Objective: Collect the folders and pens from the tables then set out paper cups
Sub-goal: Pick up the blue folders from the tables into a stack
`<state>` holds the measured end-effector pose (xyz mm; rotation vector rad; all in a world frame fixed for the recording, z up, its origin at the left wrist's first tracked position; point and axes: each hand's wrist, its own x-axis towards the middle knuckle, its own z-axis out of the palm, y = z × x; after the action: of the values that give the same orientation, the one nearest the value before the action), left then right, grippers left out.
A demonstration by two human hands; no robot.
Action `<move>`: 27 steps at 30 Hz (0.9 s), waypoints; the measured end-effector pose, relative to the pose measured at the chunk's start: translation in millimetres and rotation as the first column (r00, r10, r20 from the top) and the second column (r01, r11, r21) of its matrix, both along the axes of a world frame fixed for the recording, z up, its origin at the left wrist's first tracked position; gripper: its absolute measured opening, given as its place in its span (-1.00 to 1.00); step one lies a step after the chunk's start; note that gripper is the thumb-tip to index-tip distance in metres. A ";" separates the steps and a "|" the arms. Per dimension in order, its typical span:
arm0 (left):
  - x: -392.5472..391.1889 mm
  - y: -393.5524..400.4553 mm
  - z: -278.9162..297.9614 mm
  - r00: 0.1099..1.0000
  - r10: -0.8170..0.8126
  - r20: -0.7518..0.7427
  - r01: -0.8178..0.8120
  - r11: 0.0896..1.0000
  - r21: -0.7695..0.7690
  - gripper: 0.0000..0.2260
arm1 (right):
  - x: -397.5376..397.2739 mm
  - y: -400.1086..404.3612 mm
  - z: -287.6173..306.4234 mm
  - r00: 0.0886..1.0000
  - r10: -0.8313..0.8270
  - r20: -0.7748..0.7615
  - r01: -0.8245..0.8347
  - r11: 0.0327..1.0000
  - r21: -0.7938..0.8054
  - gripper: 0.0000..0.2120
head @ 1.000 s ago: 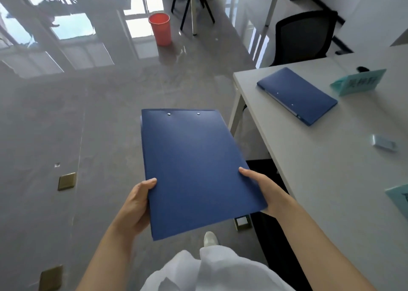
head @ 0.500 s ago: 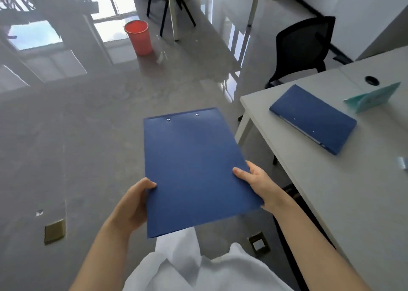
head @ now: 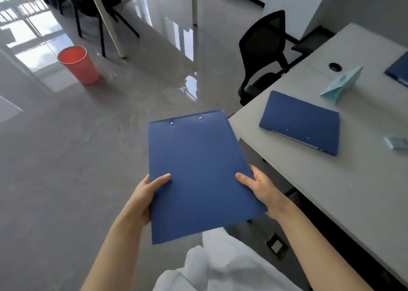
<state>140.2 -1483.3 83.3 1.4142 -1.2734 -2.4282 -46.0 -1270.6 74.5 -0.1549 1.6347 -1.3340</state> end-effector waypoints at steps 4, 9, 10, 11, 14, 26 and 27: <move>-60.3 -41.9 -5.2 1.000 -0.023 0.008 0.023 0.998 -0.053 -0.71 | -44.8 -34.2 -9.6 0.998 -0.063 0.010 0.063 0.998 0.004 -0.69; -132.9 -96.4 -2.7 0.999 -0.050 -0.005 0.050 0.996 -0.074 -0.73 | -111.3 -84.5 -11.1 0.995 -0.100 0.022 0.099 0.995 0.017 -0.73; -140.4 -103.0 -0.7 0.999 -0.049 -0.003 0.049 0.996 -0.074 -0.75 | -119.1 -92.1 -9.7 0.995 -0.099 0.017 0.098 0.995 0.022 -0.73; -154.3 -114.1 -0.1 0.998 -0.056 -0.004 0.056 0.996 -0.077 -0.76 | -132.6 -102.0 -8.3 0.995 -0.103 0.014 0.103 0.994 0.020 -0.74; -197.1 -145.0 2.1 0.997 -0.073 -0.002 0.072 0.995 -0.075 -0.78 | -170.6 -130.7 -4.5 0.992 -0.124 -0.008 0.124 0.991 0.043 -0.74; -355.2 -253.4 -6.0 0.969 -0.248 -0.017 0.246 0.967 -0.063 -0.66 | -276.7 -209.6 -9.0 0.927 -0.376 0.004 0.372 0.918 0.135 -0.71; -372.2 -266.0 -5.3 0.959 -0.284 -0.017 0.283 0.957 -0.066 -0.66 | -285.4 -218.0 -10.6 0.912 -0.411 0.015 0.405 0.904 0.136 -0.72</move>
<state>-232.0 -1749.3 78.0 1.2553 -1.6329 -2.5419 -331.5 -1488.6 63.8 0.3115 1.7732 -1.5205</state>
